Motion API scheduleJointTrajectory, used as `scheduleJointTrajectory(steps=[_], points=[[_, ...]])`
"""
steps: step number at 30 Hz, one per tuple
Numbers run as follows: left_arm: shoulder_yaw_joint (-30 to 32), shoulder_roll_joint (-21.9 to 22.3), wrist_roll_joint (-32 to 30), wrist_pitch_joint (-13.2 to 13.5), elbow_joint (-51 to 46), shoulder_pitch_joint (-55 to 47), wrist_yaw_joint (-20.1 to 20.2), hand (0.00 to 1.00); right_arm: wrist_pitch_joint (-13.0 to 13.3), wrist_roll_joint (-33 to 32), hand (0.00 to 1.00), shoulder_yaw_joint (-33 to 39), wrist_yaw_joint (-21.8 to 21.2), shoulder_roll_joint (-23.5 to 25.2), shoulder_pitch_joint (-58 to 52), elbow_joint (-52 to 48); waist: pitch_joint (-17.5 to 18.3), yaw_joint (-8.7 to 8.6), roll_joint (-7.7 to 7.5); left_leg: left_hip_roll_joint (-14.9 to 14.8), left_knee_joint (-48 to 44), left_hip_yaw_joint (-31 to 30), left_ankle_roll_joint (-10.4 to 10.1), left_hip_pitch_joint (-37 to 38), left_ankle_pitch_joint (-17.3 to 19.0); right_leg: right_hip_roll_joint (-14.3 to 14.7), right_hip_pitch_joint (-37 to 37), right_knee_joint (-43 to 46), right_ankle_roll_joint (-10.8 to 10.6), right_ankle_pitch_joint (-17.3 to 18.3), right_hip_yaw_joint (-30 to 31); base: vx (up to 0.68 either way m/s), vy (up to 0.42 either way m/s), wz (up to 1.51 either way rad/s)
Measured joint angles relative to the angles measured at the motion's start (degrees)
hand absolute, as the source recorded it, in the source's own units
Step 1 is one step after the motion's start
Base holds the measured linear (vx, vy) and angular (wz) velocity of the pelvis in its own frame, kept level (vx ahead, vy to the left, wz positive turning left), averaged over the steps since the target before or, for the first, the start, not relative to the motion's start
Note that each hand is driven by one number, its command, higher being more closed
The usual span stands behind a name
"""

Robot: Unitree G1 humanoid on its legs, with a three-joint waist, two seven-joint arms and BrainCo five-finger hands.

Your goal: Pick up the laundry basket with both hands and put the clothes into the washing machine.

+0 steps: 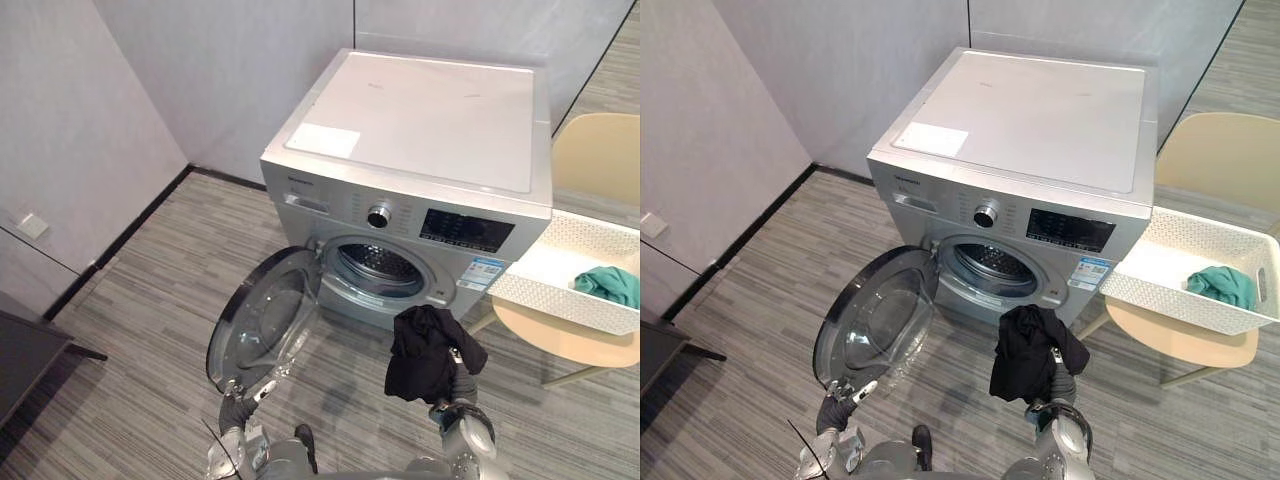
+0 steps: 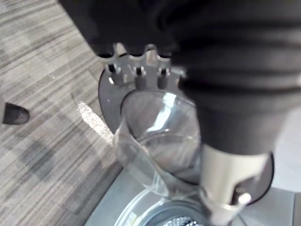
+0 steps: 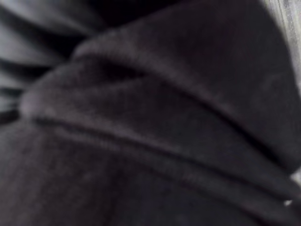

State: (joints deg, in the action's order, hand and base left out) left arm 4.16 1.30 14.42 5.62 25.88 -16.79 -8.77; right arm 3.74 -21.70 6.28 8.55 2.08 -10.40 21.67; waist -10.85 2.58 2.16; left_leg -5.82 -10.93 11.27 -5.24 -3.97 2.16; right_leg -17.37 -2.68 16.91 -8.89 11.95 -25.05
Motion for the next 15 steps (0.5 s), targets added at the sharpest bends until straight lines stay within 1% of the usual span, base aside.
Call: scheduleJointTrajectory(steps=[2, 3, 5, 7, 8, 10, 12, 14, 15], points=[[0.0, 0.0, 0.0, 0.0, 1.0, 0.1, 0.0, 0.00, -0.2, 0.9, 1.00, 0.7, 0.0, -1.5, 3.6, 4.8, -1.8, -0.05, 0.77, -0.1, 0.0, -0.2, 0.2, -1.2, -0.2, 0.1, 1.0, 0.6, 0.0, 0.1, -0.4, -0.05, 0.011, 0.06], [0.0, 0.1, 0.0, 0.0, 1.2, 0.1, 0.0, 0.00, -0.2, 0.9, 1.00, 0.8, 0.1, -1.9, 4.5, 6.1, -2.1, 0.03, 1.02, -0.1, 0.0, -0.3, 0.3, -1.8, -0.2, 0.1, 1.6, 1.0, 0.1, 0.2, -0.7, -0.06, 0.011, 0.09], [0.0, 0.1, 0.1, 0.0, 1.5, 0.5, 0.0, 0.00, -0.5, 1.1, 1.00, 2.2, 0.3, -3.6, 9.6, 11.7, -4.8, 0.03, 1.57, 0.0, 0.0, -1.1, 1.0, -4.2, -0.7, -0.7, 4.3, 3.3, 0.3, 0.7, -1.6, -0.07, 0.010, 0.18], [0.0, 0.0, 0.2, 0.0, 1.5, 0.7, 0.0, 0.00, -0.7, 1.1, 1.00, 2.4, 0.8, -5.0, 13.6, 15.6, -6.5, 0.14, 1.59, 0.2, -0.2, -1.6, 1.2, -5.8, -1.0, -0.9, 6.1, 5.0, 0.5, 1.2, -1.8, -0.07, 0.001, 0.17], [0.0, -0.1, 0.3, 0.0, 1.4, 1.3, 0.0, 0.00, -0.8, 0.9, 1.00, 3.1, 1.7, -6.0, 18.4, 19.1, -8.5, 0.52, 1.69, 0.5, -1.2, -2.0, 1.4, -7.8, -1.2, -1.7, 8.0, 6.8, 0.6, 1.6, -2.0, -0.08, 0.005, 0.16], [0.0, -0.2, 0.8, 0.0, 0.8, 2.6, 0.0, 0.00, -0.9, 0.8, 1.00, 4.4, 2.6, -7.0, 23.8, 22.7, -10.6, 1.27, 1.95, 0.9, -2.2, -2.8, 1.6, -9.8, -1.3, -2.7, 9.9, 9.1, 0.6, 2.3, -2.4, -0.08, -0.007, 0.27], [0.1, -0.7, 1.6, 0.8, -2.0, 3.1, -0.1, 0.00, -1.0, 0.8, 1.00, 4.9, 4.1, -9.0, 32.4, 26.9, -13.1, 1.97, 2.79, 1.3, -3.8, -4.1, 2.1, -14.0, -1.7, -3.9, 13.3, 12.0, 0.9, 2.9, -3.5, -0.08, -0.016, 0.36], [0.1, -1.2, 3.1, 1.5, -2.6, 3.7, -0.2, 0.00, -0.8, 0.2, 1.00, 6.1, 4.9, -10.5, 38.2, 29.4, -13.5, 3.01, 3.25, 1.8, -4.6, -4.7, 2.3, -17.6, -2.1, -4.8, 16.7, 13.7, 1.2, 3.1, -3.7, -0.04, 0.003, 0.21], [0.1, -1.2, 4.0, 1.8, -2.9, 4.4, -0.4, 0.00, -0.7, -0.1, 1.00, 7.2, 5.5, -11.4, 42.0, 31.7, -14.2, 3.42, 4.05, 1.9, -5.5, -5.6, 2.4, -19.5, -2.1, -4.9, 17.6, 14.0, 1.2, 3.1, -4.7, -0.02, -0.005, 0.24]])
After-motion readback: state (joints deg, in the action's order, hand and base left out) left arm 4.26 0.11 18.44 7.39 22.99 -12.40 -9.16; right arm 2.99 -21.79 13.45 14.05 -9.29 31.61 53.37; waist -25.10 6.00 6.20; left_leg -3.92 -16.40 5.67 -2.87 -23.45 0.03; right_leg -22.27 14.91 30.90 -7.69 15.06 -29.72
